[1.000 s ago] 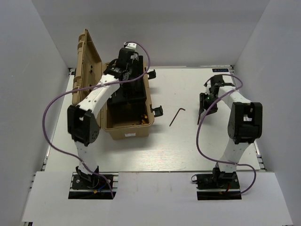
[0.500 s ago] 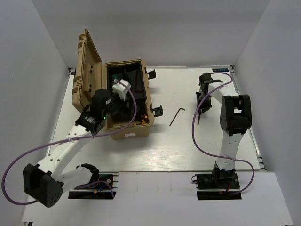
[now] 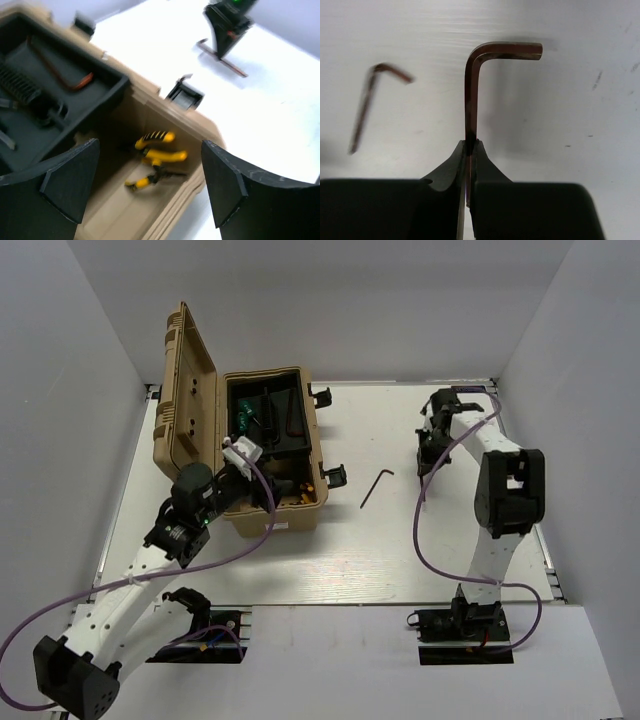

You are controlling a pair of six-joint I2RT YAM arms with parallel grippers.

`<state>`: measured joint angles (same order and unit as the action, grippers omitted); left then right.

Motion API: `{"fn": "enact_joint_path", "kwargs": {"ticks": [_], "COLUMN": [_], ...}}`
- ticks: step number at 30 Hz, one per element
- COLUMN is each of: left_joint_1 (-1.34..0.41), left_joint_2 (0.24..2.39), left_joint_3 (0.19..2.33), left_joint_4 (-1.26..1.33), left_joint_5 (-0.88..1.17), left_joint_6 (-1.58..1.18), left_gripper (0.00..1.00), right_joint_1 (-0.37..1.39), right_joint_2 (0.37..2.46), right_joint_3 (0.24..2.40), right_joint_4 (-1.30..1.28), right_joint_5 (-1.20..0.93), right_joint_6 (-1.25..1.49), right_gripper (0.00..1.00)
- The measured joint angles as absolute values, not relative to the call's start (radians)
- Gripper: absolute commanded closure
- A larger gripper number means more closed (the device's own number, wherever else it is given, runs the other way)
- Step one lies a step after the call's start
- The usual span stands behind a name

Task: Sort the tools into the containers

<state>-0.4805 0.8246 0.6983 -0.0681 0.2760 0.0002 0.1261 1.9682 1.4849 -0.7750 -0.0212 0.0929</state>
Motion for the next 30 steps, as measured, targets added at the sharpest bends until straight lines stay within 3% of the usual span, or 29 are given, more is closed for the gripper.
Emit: {"fn": "enact_joint_path", "kwargs": {"ticks": [3,11,16,22,30], "left_joint_1": [-0.479,-0.475,-0.473,-0.466,-0.466], "left_joint_2": [0.77,0.741,0.701,0.54,0.543], "left_joint_3": [0.654,0.616,0.606,0.553,0.553], "left_joint_4": [-0.006,0.057,0.056,0.069,0.081], "left_joint_5": [0.332,0.376,0.244,0.071,0.028], "left_joint_6": [0.001,0.032,0.046,0.056,0.064], "left_gripper": [0.06,0.06,0.06,0.04,0.04], "right_joint_1": [0.127,0.27,0.395,0.482,0.575], "right_joint_2": [1.909,1.935,1.933,2.023,2.167], "right_joint_3": [1.568,2.119,2.162,2.21,2.256], "right_joint_4": [-0.826,-0.836,-0.746,-0.578,-0.347], "right_joint_5": [-0.146,-0.4,-0.475,-0.544,-0.509], "right_joint_6": [0.057,-0.068,-0.116,0.044,0.249], "right_gripper": [1.0,1.0,1.0,1.0,1.0]}}
